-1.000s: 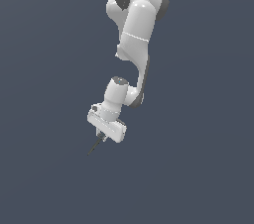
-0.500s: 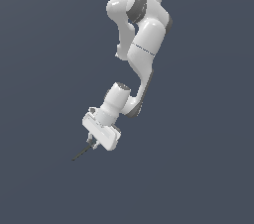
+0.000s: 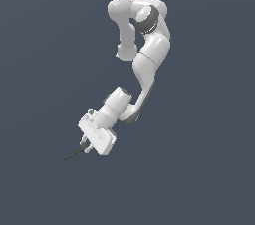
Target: Pick up the object and move it to a goal position.
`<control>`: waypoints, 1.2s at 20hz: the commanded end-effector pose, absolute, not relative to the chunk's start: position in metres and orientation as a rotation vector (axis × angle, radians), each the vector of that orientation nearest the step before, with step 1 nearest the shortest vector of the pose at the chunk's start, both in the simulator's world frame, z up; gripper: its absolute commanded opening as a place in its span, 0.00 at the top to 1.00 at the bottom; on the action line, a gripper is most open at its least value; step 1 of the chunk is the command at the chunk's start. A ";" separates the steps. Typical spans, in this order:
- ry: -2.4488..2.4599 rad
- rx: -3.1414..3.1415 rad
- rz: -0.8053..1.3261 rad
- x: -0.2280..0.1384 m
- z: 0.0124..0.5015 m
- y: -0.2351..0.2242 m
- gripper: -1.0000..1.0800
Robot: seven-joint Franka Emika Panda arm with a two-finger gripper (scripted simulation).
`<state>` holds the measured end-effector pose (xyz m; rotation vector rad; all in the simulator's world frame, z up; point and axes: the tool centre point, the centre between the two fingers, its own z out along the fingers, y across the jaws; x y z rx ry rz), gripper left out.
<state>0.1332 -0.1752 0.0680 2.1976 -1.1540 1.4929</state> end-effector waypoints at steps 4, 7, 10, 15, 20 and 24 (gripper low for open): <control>-1.185 2.118 1.556 0.138 0.078 -0.184 1.00; -1.197 2.089 1.575 0.139 0.081 -0.188 1.00; -1.205 2.068 1.587 0.140 0.083 -0.191 1.00; -1.212 2.051 1.595 0.140 0.084 -0.194 1.00; -1.209 2.069 1.611 0.146 0.089 -0.179 1.00; -1.209 2.069 1.611 0.147 0.088 -0.183 1.00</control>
